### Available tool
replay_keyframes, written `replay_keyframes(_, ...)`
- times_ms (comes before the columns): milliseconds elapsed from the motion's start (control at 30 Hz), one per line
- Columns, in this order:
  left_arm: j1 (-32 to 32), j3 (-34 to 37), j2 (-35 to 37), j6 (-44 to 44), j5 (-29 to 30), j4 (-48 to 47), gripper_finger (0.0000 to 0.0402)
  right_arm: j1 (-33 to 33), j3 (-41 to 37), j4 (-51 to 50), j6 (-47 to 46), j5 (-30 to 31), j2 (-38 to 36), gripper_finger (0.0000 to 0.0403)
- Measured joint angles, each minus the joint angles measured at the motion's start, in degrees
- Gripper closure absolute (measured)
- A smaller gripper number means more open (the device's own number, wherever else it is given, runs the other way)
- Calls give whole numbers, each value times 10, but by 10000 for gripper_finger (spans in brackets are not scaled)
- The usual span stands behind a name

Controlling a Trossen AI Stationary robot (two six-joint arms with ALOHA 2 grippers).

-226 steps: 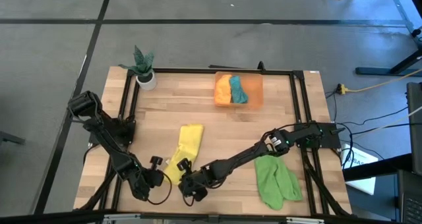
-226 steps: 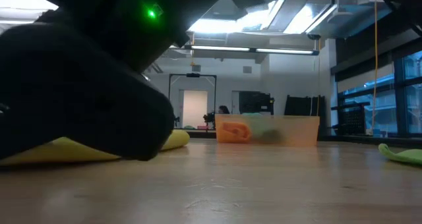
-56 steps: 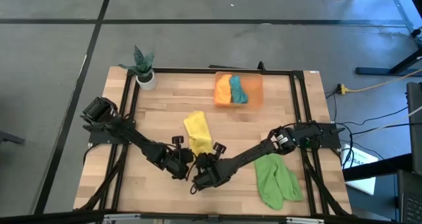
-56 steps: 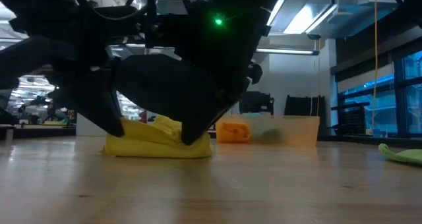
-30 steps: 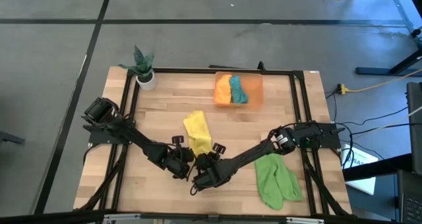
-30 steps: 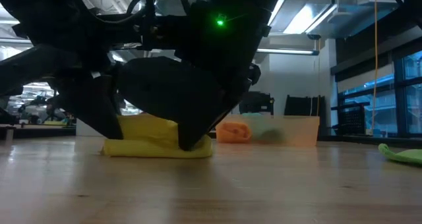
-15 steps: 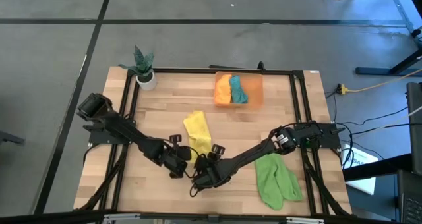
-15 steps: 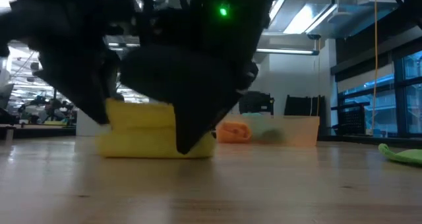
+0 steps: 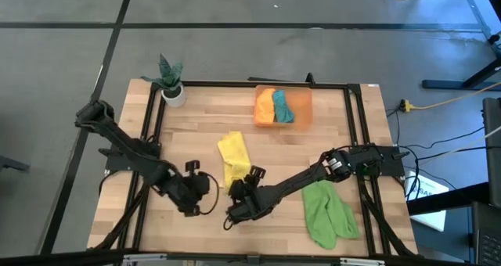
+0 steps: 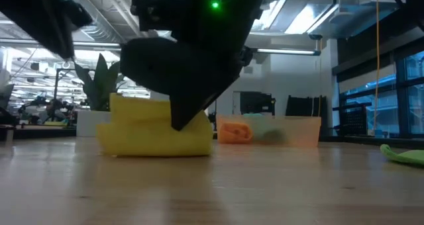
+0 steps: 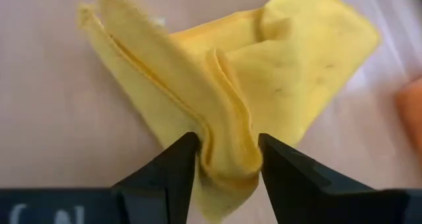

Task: Roll microfiber towels into tight, uniform cylinder then place into a basket
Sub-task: Roll the yellow microfiber towel

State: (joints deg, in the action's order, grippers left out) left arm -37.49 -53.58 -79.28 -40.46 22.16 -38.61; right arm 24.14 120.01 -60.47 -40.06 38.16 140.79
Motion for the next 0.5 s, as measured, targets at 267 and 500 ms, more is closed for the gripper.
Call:
replay_keyframes(267, -64, 0, 45, -25, 41, 2, 333, -35, 0, -7, 1, 8, 0, 236)
replay_keyframes(500, -88, 0, 49, -30, 42, 2, 336, -71, -4, 0, 17, -19, 0, 236)
